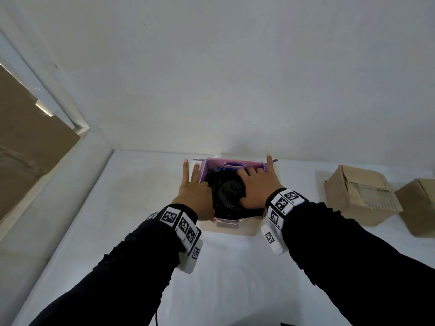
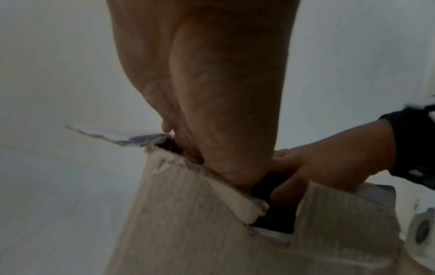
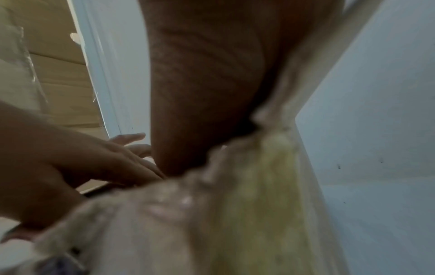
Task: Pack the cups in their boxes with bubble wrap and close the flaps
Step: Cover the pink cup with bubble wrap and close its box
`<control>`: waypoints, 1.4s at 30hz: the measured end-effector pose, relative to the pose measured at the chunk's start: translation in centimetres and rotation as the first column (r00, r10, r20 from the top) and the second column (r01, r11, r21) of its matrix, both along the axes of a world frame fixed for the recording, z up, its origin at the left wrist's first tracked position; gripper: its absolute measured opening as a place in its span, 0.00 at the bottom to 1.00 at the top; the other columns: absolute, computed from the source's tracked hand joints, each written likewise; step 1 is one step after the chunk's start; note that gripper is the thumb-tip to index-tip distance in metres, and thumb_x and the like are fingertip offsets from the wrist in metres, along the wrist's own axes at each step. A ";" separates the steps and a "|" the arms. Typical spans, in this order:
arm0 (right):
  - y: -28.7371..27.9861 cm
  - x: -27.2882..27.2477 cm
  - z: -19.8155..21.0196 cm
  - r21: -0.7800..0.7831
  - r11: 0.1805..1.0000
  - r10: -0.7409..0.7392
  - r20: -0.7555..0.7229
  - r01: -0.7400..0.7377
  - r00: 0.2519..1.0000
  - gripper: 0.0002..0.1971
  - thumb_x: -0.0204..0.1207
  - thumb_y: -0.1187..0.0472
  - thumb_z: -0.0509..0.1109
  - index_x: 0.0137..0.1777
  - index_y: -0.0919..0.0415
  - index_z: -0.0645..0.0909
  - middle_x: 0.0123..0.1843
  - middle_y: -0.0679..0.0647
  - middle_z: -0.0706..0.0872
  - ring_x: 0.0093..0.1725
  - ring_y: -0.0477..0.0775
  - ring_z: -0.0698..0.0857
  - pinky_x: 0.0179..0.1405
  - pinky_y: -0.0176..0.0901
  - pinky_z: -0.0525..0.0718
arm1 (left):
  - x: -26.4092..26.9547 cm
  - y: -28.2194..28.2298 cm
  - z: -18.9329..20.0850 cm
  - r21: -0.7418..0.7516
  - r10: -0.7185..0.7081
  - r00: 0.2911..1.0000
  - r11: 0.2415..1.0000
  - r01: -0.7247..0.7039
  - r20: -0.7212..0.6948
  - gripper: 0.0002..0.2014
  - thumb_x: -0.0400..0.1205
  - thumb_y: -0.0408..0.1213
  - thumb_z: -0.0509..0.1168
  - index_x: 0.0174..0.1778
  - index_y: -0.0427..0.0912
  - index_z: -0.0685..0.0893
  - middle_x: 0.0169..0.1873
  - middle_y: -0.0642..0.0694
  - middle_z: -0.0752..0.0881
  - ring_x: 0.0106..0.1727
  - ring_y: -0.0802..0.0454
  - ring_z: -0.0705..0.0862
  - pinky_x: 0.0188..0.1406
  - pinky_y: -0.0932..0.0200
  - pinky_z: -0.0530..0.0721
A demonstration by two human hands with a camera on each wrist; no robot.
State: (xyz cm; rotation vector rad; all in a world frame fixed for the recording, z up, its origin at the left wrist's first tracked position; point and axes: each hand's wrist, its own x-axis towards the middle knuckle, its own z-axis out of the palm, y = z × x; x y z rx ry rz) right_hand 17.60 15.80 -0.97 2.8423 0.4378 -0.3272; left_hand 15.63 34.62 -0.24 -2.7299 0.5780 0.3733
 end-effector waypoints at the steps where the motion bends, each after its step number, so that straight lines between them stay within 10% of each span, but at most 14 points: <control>1: 0.0 0.1 -0.1 -0.003 1.000 -0.001 -0.013 0.001 1.000 0.40 0.69 0.35 0.59 0.79 0.53 0.61 0.69 0.56 0.80 0.73 0.61 0.74 0.73 0.78 0.25 | 0.0 -0.1 -0.1 0.014 0.013 1.000 1.000 -0.013 -0.006 0.35 0.74 0.60 0.64 0.75 0.47 0.72 0.64 0.49 0.82 0.83 0.29 0.44 0.69 0.20 0.25; 9: -0.5 0.4 -0.4 0.048 0.999 -0.012 -0.051 0.014 0.999 0.28 0.69 0.37 0.60 0.64 0.52 0.77 0.55 0.52 0.88 0.76 0.62 0.66 0.77 0.71 0.39 | 0.3 -1.0 -1.1 0.082 0.071 0.990 0.995 -0.062 -0.122 0.32 0.72 0.59 0.67 0.72 0.53 0.78 0.64 0.49 0.84 0.82 0.26 0.42 0.56 0.23 0.12; 14: -1.3 -1.2 -0.7 0.163 0.985 0.043 0.098 -0.059 0.994 0.21 0.70 0.43 0.64 0.58 0.55 0.79 0.53 0.49 0.87 0.74 0.57 0.68 0.75 0.69 0.46 | -1.3 -1.1 -0.7 0.108 0.075 0.992 0.992 -0.063 -0.103 0.22 0.79 0.60 0.56 0.51 0.51 0.88 0.55 0.48 0.86 0.80 0.29 0.53 0.68 0.20 0.25; 21: -1.9 -3.9 -1.9 0.193 0.971 0.060 0.382 -0.143 0.922 0.10 0.64 0.49 0.74 0.36 0.54 0.82 0.34 0.46 0.84 0.51 0.56 0.81 0.66 0.63 0.59 | -4.2 1.0 -0.5 -0.097 0.031 0.979 0.995 -0.012 0.202 0.20 0.84 0.57 0.52 0.48 0.52 0.87 0.46 0.55 0.86 0.70 0.45 0.68 0.74 0.34 0.41; 26: -1.4 -4.9 -1.1 0.208 0.970 0.047 0.348 -0.126 0.936 0.19 0.77 0.45 0.57 0.40 0.53 0.85 0.37 0.46 0.87 0.55 0.54 0.80 0.71 0.64 0.55 | -5.4 1.6 -1.7 -0.196 0.008 0.986 0.980 0.026 0.169 0.39 0.82 0.65 0.35 0.45 0.49 0.91 0.41 0.56 0.87 0.76 0.44 0.63 0.73 0.28 0.24; 35: -1.5 -9.5 -4.5 0.284 0.893 0.236 0.364 -0.349 0.901 0.25 0.81 0.37 0.54 0.35 0.52 0.81 0.30 0.46 0.83 0.32 0.51 0.81 0.49 0.48 0.74 | -8.3 3.2 -4.5 -0.383 -0.130 0.929 0.884 0.266 0.346 0.27 0.82 0.65 0.49 0.43 0.51 0.87 0.38 0.57 0.88 0.60 0.53 0.80 0.80 0.34 0.53; 42: -0.2 -7.8 -2.5 0.424 0.885 0.049 0.323 -0.191 0.945 0.25 0.82 0.37 0.51 0.55 0.55 0.81 0.52 0.50 0.84 0.50 0.53 0.82 0.51 0.49 0.78 | -7.6 2.6 -5.0 -0.341 -0.198 0.918 0.884 0.319 0.344 0.23 0.80 0.62 0.53 0.39 0.47 0.83 0.35 0.51 0.84 0.45 0.48 0.83 0.76 0.40 0.67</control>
